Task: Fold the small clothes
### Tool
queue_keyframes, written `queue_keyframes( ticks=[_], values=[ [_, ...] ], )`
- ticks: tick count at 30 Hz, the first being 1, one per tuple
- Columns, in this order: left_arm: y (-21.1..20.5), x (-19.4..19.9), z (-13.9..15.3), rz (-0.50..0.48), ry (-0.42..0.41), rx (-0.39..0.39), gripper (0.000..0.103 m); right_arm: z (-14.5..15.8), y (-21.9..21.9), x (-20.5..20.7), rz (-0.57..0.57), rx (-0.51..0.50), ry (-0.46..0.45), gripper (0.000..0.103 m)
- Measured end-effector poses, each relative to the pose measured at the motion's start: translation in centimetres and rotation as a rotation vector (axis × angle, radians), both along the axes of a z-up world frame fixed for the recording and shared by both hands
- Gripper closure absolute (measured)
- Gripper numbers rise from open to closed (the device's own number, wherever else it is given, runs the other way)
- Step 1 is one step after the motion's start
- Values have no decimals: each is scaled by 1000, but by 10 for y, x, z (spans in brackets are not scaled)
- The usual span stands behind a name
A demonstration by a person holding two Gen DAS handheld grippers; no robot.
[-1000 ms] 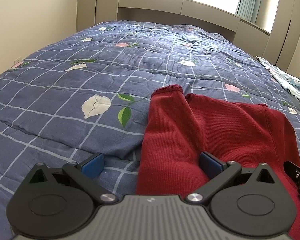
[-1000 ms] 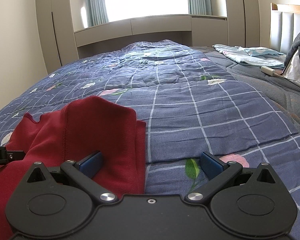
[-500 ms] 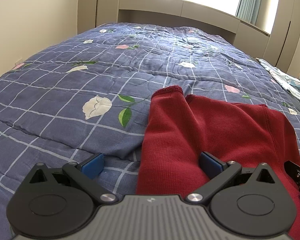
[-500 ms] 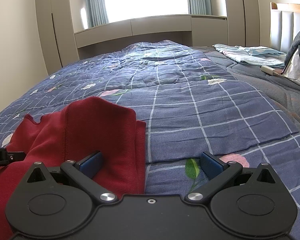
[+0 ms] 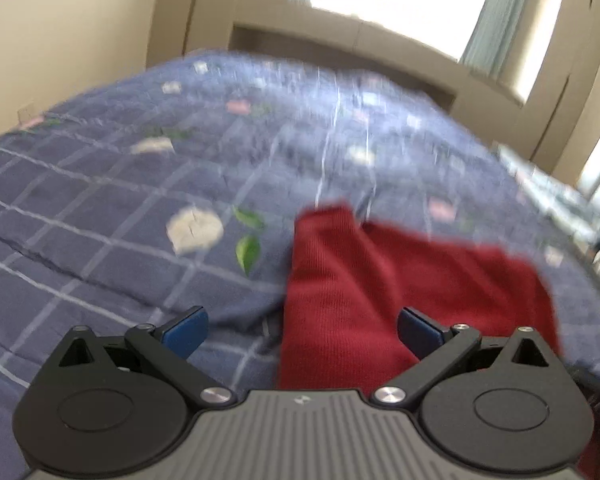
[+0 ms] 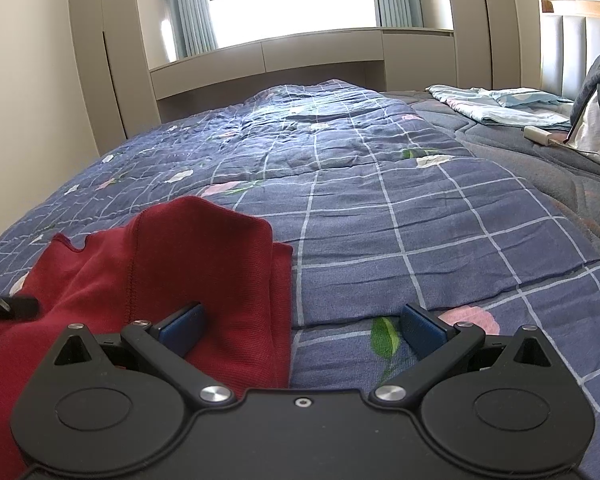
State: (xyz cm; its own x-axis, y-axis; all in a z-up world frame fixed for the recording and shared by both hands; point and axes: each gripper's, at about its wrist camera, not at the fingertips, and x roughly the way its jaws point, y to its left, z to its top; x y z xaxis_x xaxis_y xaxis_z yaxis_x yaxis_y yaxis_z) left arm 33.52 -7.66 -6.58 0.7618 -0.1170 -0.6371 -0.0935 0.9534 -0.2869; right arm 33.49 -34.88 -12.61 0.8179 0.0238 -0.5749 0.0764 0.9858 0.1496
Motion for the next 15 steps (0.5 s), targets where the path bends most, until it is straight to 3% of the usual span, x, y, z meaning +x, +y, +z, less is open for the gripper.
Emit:
queue_keyframes(
  ticks=[3,6,9,15],
  values=[
    [13,-14,16,-20,-56,-51,0,7,-4,-8,19,38,-34,1],
    [22,-17,16,-99,-5,-71,0,15,-4,-15,90,98,-59,1],
    [25,-20,5,-117,50,-87,0,18,1,-17,148,121,-59,1],
    [26,-21,-12,-148,99,-177,0,14,3,-12,163,144,-23,1]
  ],
)
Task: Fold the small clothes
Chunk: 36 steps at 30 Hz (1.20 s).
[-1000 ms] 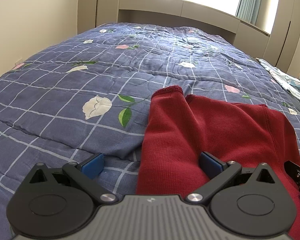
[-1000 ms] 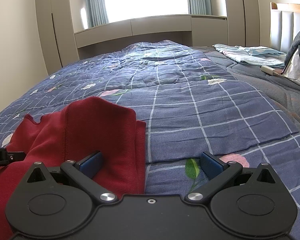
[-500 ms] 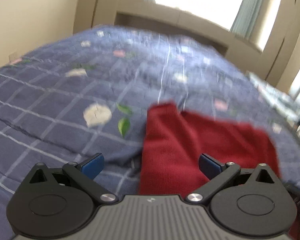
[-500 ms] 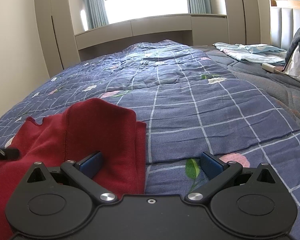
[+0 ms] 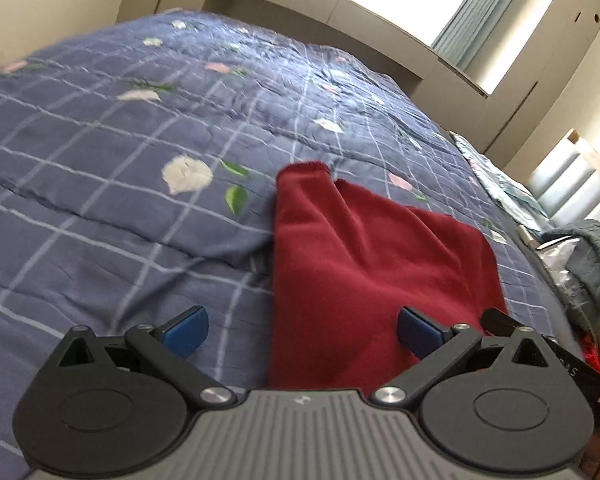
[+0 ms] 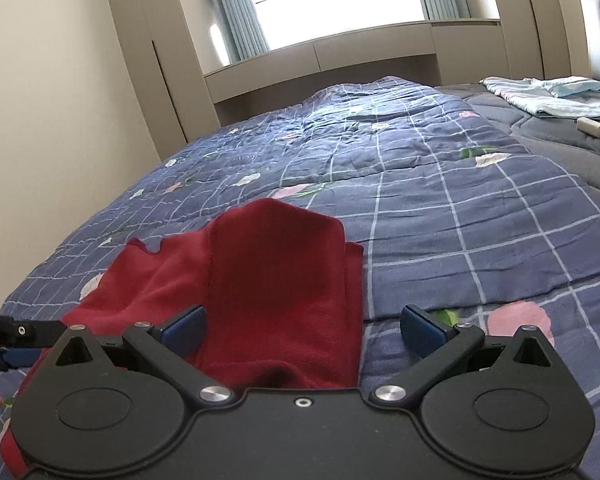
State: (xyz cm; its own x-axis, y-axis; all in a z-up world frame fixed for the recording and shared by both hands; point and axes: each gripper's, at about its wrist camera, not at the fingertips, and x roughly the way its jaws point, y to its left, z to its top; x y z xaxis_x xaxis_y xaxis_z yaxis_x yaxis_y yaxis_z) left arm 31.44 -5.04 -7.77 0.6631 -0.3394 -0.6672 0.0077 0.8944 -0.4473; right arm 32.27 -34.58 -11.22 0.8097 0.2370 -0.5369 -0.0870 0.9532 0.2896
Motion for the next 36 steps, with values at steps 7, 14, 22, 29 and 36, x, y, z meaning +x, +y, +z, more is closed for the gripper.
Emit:
queue_keyframes(
  ticks=[7,14,22,29,36],
  values=[
    [-3,3,-7,-20,15,-33,0,-7,-10,3,-7,55,24,1],
    [-5,5,-9,-28,17,-24,0,-9,-11,5,-10,61,29,0],
    [-7,9,-2,-23,76,-2,1,-9,-10,4,-8,57,23,2],
    [-8,11,0,-55,103,-32,1,-8,-10,2,18,74,15,22],
    [-12,12,-1,-66,113,-71,11,-8,-11,1,44,113,16,45]
  ],
)
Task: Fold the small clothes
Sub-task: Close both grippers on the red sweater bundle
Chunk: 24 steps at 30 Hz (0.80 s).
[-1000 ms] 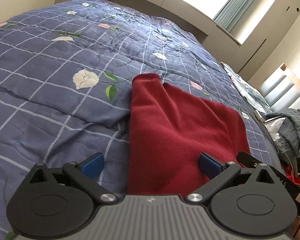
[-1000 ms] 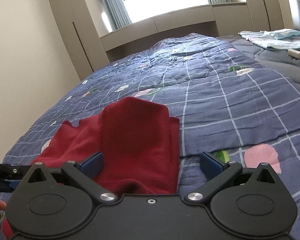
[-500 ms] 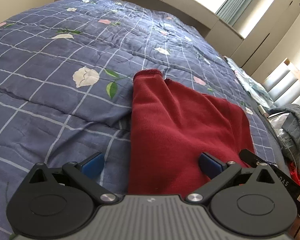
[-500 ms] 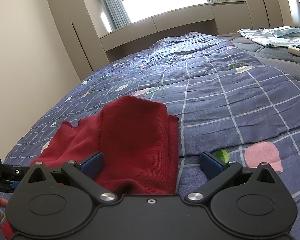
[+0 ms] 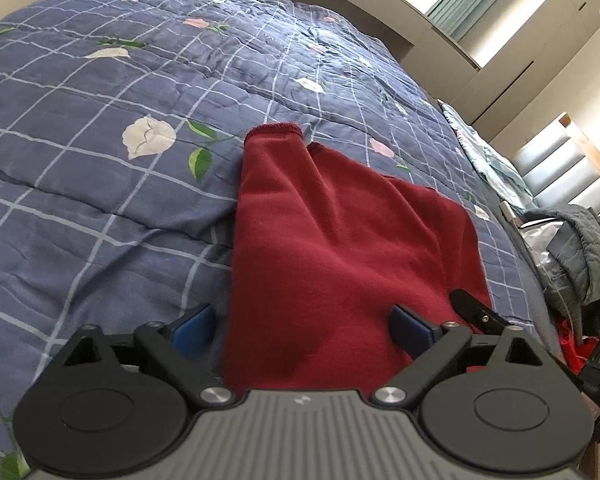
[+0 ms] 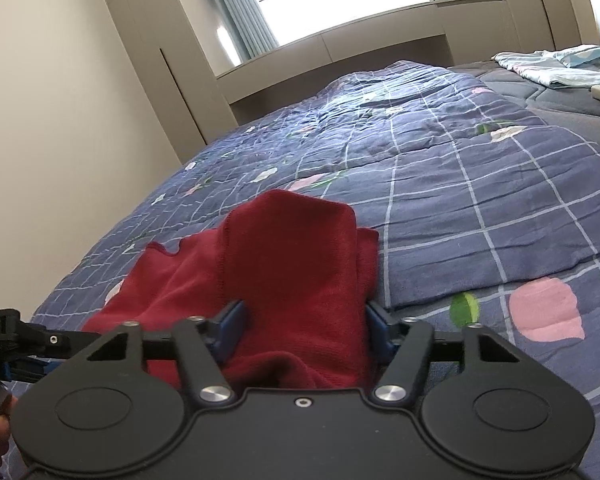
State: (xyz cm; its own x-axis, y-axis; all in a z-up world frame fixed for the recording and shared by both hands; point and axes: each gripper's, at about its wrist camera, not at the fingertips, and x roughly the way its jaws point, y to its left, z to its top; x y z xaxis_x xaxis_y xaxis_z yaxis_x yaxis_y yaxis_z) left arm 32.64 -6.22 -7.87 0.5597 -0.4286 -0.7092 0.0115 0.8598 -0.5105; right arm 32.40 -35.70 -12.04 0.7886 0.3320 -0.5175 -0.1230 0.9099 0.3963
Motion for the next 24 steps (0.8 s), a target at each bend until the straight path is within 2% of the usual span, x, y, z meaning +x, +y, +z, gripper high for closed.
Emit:
queue_keyframes(
  ticks=[4,7,14,18,22,24],
  values=[
    [-2,1,2,2,7,-17,18,1,1,-1,4,-5,-5,49],
    [-5,1,4,7,10,-3,21,1,1,-2,4,-5,-6,52],
    [-10,-2,12,26,2,41,34,3,2,-3,-3,-18,-12,63],
    [-16,-2,15,29,2,74,35,4,2,-3,-15,-21,-11,67],
    [-16,-2,14,35,4,75,34,3,1,-4,-18,-14,-11,68],
    [-17,-3,15,37,5,82,35,4,1,-4,-21,-18,-12,73]
  ],
)
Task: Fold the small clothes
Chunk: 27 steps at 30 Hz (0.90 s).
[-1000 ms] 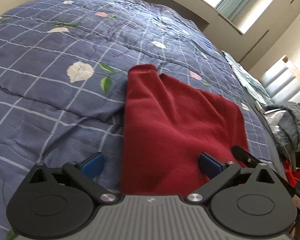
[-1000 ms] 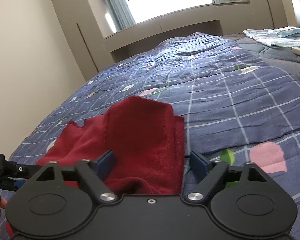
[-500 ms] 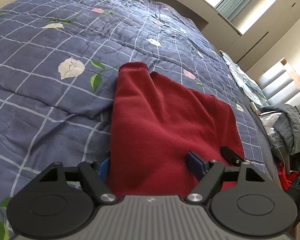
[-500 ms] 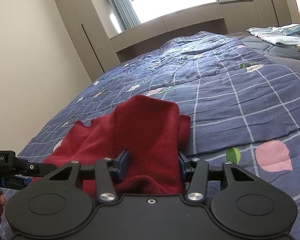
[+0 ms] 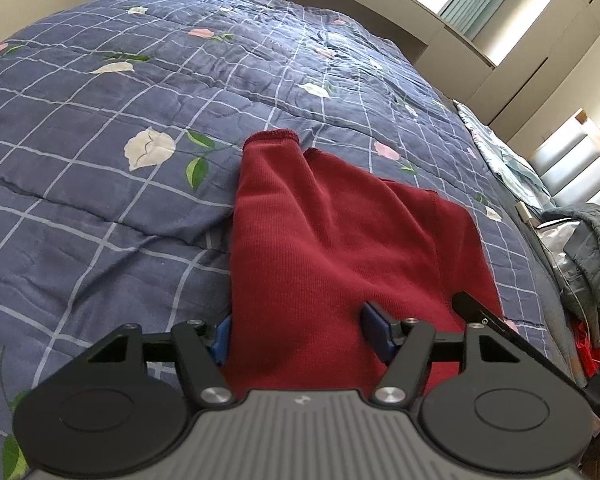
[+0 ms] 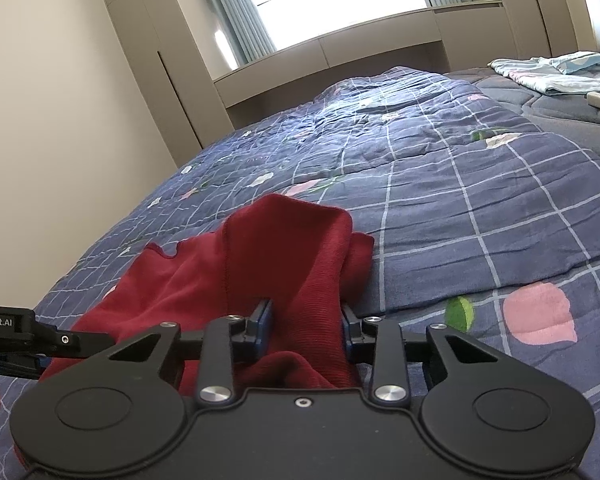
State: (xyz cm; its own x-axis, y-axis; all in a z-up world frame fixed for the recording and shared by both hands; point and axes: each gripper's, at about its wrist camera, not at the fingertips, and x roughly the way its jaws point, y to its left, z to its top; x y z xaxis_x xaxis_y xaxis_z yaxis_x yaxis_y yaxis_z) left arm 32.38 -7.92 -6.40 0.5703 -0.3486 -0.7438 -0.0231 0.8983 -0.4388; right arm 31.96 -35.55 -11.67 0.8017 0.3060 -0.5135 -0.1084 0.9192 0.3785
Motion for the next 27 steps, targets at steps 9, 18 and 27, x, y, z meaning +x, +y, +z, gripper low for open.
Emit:
queue_keyframes(
  ticks=[9,18,27],
  values=[
    [-9,-5,15,-10,-25,74,66,4,1,-4,-7,-6,-26,87],
    [-27,-14,40,-54,-108,175,74,14,1,-7,-13,-17,-59,89],
    [-12,-15,60,-90,-141,123,75,36,15,-18,-30,-28,-103,90]
  ],
)
